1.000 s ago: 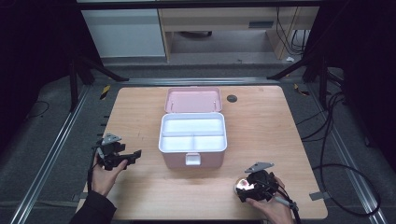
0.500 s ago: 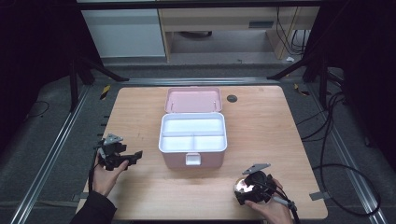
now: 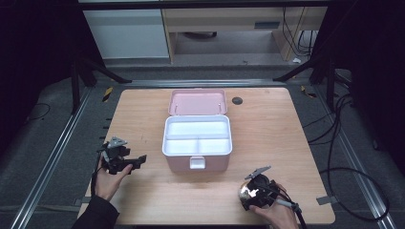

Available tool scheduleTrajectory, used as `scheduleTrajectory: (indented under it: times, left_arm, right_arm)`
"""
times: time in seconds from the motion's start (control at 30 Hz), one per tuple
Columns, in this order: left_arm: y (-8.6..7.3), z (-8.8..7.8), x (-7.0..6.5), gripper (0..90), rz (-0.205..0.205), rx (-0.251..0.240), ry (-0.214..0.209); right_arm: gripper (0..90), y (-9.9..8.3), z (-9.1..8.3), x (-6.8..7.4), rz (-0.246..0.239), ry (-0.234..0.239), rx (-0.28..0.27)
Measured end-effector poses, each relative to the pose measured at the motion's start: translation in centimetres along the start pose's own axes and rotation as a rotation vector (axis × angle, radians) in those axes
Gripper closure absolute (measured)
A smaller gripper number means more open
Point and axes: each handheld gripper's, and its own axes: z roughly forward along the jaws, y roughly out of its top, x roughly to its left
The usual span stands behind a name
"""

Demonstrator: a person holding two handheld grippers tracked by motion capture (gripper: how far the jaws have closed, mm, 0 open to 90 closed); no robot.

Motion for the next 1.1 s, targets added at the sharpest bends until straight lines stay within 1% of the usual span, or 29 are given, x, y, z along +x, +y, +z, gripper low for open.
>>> scheduleTrajectory:
  times: [0.17, 0.23, 0.27, 0.37, 0.4, 0.47, 0.5, 0.53, 0.67, 0.7, 0.77, 0.8, 0.83, 0.87, 0.9, 0.93, 0.97, 1.0, 1.03, 1.07, 1.1]
  left_arm:
    - [0.0, 0.0, 0.0, 23.4, 0.006, 0.002, -0.002]
    - [0.0, 0.1, 0.0, 23.4, 0.006, 0.005, -0.003]
    - [0.0, 0.1, 0.0, 23.4, 0.006, 0.006, -0.002]
    - [0.0, 0.1, -0.1, 23.7, 0.006, 0.009, -0.002]
    - [0.0, 0.1, -0.2, 23.7, 0.008, 0.007, -0.004]
    - [0.1, 0.1, -0.2, 23.8, 0.011, 0.007, -0.005]
    - [0.1, 0.1, -0.2, 23.9, 0.011, 0.007, -0.005]
    - [0.1, 0.2, -0.2, 23.8, 0.011, 0.008, -0.005]
    - [0.1, 0.2, -0.2, 24.1, 0.008, 0.006, -0.005]
    - [0.1, 0.2, -0.2, 24.1, 0.008, 0.006, -0.005]
    - [0.1, 0.1, -0.2, 24.2, 0.008, 0.003, -0.005]
    - [0.1, 0.2, -0.2, 24.3, 0.010, 0.003, -0.004]
    - [0.1, 0.2, -0.2, 24.3, 0.010, 0.003, -0.004]
    - [0.1, 0.3, -0.2, 24.3, 0.012, 0.007, -0.004]
    - [0.1, 0.3, -0.2, 24.3, 0.012, 0.007, -0.004]
    - [0.1, 0.3, -0.3, 24.2, 0.011, 0.006, -0.005]
    - [0.1, 0.3, -0.3, 24.2, 0.011, 0.006, -0.005]
    - [0.1, 0.3, -0.3, 24.2, 0.011, 0.005, -0.007]
    - [0.1, 0.3, -0.3, 24.2, 0.011, 0.005, -0.007]
    - [0.1, 0.3, -0.3, 24.2, 0.010, 0.003, -0.007]
    - [0.2, 0.3, -0.3, 24.2, 0.010, 0.002, -0.007]
  right_arm:
    - [19.9, 0.3, 0.1, 0.1, -0.003, -0.001, 0.012]
    - [20.0, 0.4, 0.1, 0.0, -0.012, -0.004, 0.018]
    - [20.2, 0.5, 0.1, 0.0, -0.006, 0.001, 0.029]
    - [20.3, 0.6, 0.0, 0.0, -0.010, -0.001, 0.031]
    - [20.3, 0.6, -0.2, -0.2, -0.007, -0.004, 0.026]
    - [20.4, 0.7, -0.9, -1.0, 0.015, -0.014, 0.000]
    - [20.4, 0.7, -0.9, -1.0, 0.015, -0.014, 0.000]
    - [20.5, 0.8, -1.3, -1.8, 0.034, -0.030, -0.021]
    - [20.5, 0.9, -1.6, -3.8, 0.074, -0.066, -0.046]
    - [20.5, 0.9, -1.6, -3.8, 0.074, -0.066, -0.046]
    - [20.5, 1.0, -1.7, -5.0, 0.098, -0.091, -0.058]
    - [20.5, 1.1, -1.8, -6.2, 0.120, -0.117, -0.073]
    - [20.5, 1.1, -1.8, -6.2, 0.120, -0.117, -0.073]
    - [20.6, 1.1, -1.6, -7.2, 0.142, -0.135, -0.075]
    - [20.6, 1.1, -1.6, -7.2, 0.142, -0.135, -0.075]
    - [20.6, 1.0, -1.3, -8.2, 0.161, -0.138, -0.069]
    - [20.6, 1.0, -1.3, -8.2, 0.161, -0.138, -0.069]
    - [20.6, 0.7, -1.0, -9.0, 0.179, -0.151, -0.061]
    - [20.6, 0.7, -1.0, -9.0, 0.179, -0.151, -0.061]
    - [20.6, 0.5, -0.8, -9.6, 0.197, -0.155, -0.051]
    - [20.6, 0.5, -0.8, -9.6, 0.197, -0.155, -0.051]
